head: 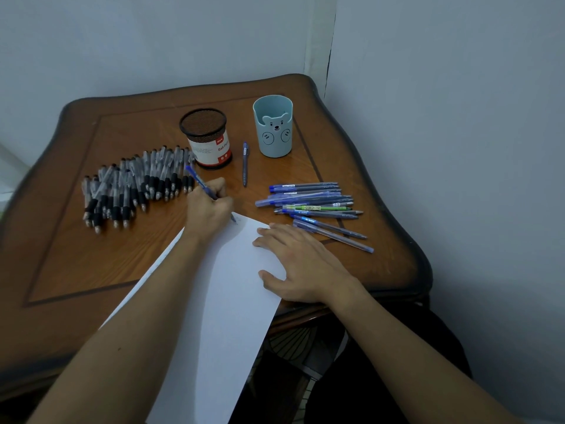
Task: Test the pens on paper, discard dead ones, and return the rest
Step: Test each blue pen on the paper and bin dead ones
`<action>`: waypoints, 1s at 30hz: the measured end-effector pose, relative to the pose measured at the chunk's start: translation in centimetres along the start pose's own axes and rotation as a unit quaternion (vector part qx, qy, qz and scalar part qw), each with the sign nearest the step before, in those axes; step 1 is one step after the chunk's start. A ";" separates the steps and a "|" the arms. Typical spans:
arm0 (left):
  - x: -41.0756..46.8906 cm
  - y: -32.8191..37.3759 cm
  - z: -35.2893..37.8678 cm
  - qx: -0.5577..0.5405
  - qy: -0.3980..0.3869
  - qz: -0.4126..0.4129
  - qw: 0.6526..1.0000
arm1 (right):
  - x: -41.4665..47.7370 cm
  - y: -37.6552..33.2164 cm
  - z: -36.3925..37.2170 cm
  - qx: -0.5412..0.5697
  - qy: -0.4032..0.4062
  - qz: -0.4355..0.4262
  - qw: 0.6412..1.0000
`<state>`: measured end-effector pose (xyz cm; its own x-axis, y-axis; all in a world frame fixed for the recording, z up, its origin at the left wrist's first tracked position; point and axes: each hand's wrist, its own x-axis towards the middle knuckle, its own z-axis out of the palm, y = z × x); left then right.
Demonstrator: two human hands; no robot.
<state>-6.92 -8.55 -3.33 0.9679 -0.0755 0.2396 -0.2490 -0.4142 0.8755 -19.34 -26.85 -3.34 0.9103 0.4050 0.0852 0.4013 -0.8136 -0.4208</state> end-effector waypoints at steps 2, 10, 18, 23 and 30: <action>0.3 0.1 -0.3 -0.046 0.010 -0.054 0.997 | 0.0 0.0 0.0 -0.001 0.001 0.000 1.000; 1.1 0.5 -0.4 -0.119 -0.010 -0.111 0.987 | 0.1 0.0 0.0 0.006 -0.010 -0.001 1.000; 2.2 2.1 -0.6 -0.068 -0.081 -0.224 0.969 | 0.1 0.1 -0.1 0.000 -0.006 -0.004 1.000; 2.9 3.2 -0.4 -0.059 -0.106 -0.232 0.965 | 0.1 0.1 0.1 0.002 -0.003 -0.006 1.000; 4.7 2.9 0.8 0.086 -0.044 -0.173 0.980 | 0.2 0.3 0.0 0.008 0.000 -0.004 1.000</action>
<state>-3.04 -10.82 0.00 0.9944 0.0211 -0.1033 0.0965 -0.5752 0.8123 -19.08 -26.97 -3.47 0.9069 0.4119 0.0884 0.4073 -0.8035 -0.4343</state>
